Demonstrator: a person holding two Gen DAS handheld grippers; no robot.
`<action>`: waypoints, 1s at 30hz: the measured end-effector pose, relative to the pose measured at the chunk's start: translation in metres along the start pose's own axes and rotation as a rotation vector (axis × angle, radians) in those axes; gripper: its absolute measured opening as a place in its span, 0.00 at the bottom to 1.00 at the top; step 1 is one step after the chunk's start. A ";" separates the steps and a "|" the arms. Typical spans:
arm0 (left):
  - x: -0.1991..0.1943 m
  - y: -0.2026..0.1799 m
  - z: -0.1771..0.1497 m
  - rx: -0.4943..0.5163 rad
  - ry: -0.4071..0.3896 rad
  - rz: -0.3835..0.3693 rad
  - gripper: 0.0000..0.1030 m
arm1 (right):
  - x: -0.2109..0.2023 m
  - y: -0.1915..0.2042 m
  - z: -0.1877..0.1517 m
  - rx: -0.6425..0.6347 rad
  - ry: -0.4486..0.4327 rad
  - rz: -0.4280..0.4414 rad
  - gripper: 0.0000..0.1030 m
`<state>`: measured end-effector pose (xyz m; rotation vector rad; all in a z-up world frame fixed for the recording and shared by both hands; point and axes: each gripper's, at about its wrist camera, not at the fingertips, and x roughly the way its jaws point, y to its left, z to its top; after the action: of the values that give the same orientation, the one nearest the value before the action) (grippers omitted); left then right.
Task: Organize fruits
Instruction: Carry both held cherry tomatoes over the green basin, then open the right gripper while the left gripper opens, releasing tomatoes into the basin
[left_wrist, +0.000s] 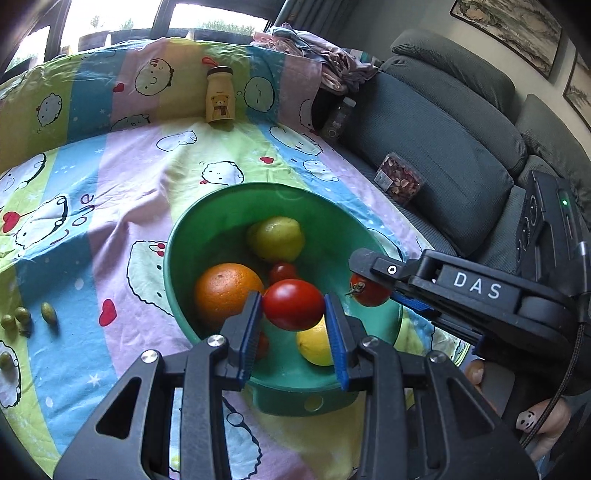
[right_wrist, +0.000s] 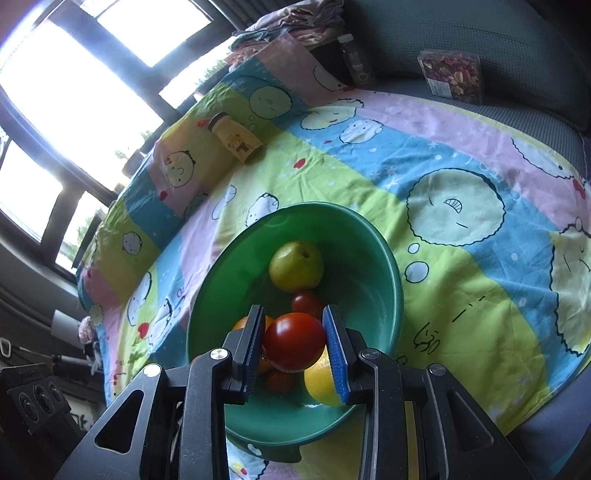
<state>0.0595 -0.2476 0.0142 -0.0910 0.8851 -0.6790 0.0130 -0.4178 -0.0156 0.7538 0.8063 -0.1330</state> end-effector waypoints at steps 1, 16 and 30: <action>0.001 -0.001 -0.001 0.004 0.003 0.000 0.33 | 0.000 -0.001 0.000 0.002 -0.002 -0.004 0.34; 0.017 -0.010 -0.004 0.041 0.040 0.004 0.33 | 0.005 -0.008 0.002 0.016 0.009 -0.069 0.34; 0.021 -0.010 -0.006 0.042 0.057 0.018 0.33 | 0.004 -0.003 0.000 0.003 0.011 -0.060 0.34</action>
<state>0.0596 -0.2668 -0.0007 -0.0264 0.9253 -0.6860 0.0150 -0.4196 -0.0205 0.7341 0.8392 -0.1838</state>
